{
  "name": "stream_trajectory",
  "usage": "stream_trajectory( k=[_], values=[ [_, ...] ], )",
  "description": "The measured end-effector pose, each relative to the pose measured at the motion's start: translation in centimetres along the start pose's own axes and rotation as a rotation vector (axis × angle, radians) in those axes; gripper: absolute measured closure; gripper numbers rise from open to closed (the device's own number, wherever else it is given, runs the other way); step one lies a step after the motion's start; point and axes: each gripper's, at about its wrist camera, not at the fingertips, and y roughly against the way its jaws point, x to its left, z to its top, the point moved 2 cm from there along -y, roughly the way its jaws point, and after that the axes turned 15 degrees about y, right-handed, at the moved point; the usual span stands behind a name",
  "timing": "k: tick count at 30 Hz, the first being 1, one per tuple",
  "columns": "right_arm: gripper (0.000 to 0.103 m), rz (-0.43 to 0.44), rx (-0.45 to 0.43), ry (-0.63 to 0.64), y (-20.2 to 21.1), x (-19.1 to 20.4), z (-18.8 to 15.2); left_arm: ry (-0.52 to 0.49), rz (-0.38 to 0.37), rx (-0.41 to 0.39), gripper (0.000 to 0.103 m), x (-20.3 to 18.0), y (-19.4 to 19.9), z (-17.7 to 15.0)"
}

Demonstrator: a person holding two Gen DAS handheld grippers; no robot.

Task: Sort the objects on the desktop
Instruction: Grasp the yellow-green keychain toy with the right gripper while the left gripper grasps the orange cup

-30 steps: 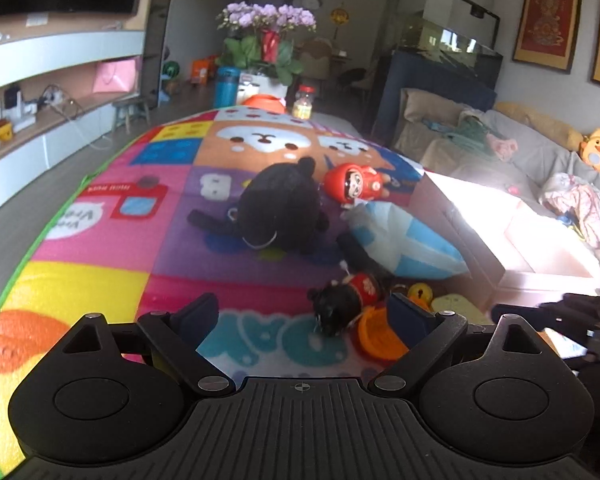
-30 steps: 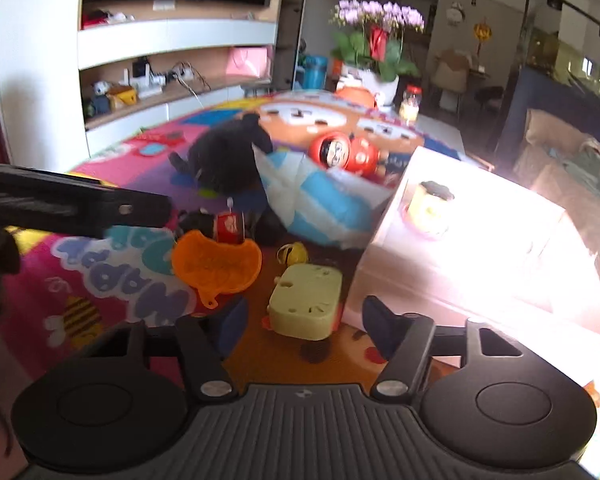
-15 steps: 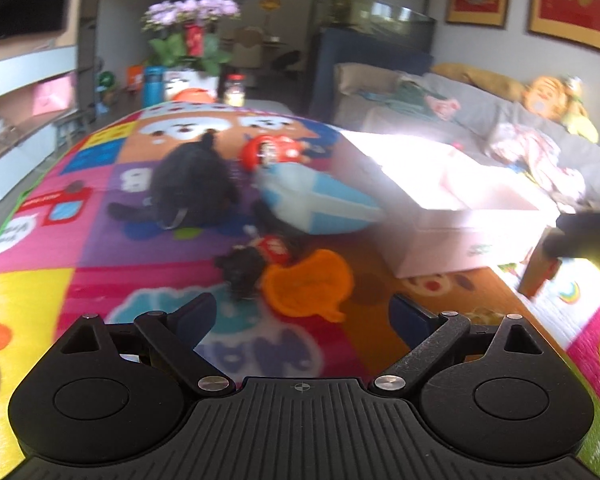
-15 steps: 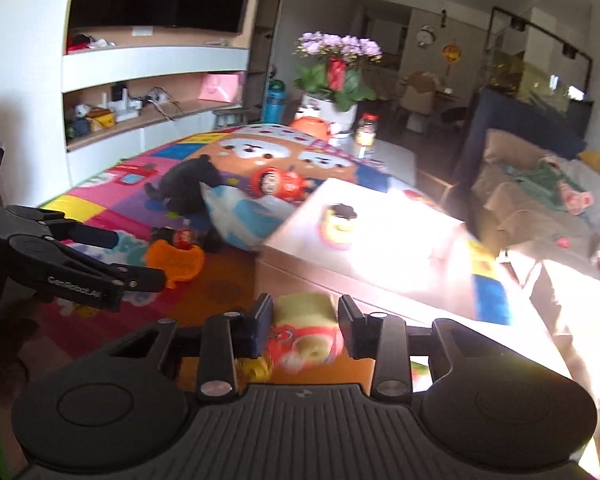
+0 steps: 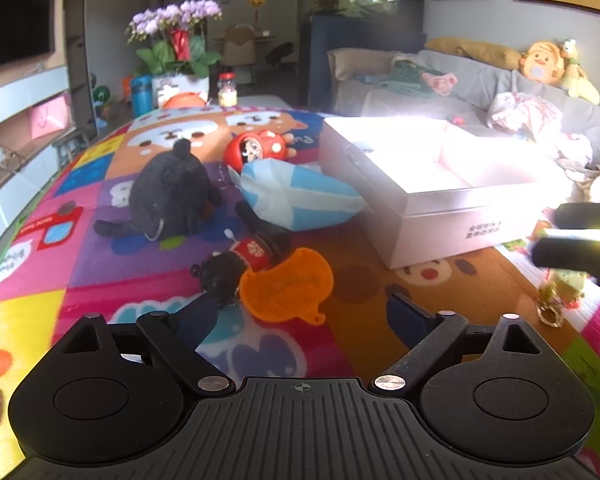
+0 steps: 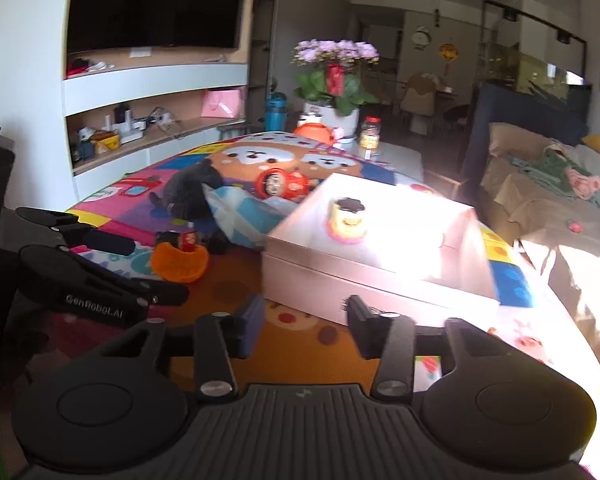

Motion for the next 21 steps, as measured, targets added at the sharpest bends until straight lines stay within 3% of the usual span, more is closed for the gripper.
stream_trajectory(
  k=[2,5,6,11,18,21],
  values=[
    [0.039,-0.034,0.024,-0.015,0.7,-0.6,-1.3,0.003,0.026,0.017,0.015,-0.3,-1.4,0.2],
    [0.027,-0.064,0.072,-0.040,1.7,-1.2,-3.5,-0.007,0.073,0.012,0.030,-0.5,-2.8,0.3],
    [0.020,-0.072,0.084,-0.050,2.0,-1.4,-4.2,-0.017,0.076,0.009,0.041,-0.5,-2.9,0.3],
    [0.017,-0.098,0.115,-0.068,2.5,-1.9,-6.1,-0.076,0.032,0.013,0.041,-1.1,-1.5,-0.5],
    [0.019,-0.154,0.122,-0.089,0.4,-3.7,-6.3,-0.106,-0.151,0.096,0.040,-2.1,2.7,-3.0],
    [0.021,-0.149,0.159,-0.066,-0.9,-3.9,-6.6,-0.134,-0.170,0.109,0.035,-2.5,3.4,-4.2]
  ],
)
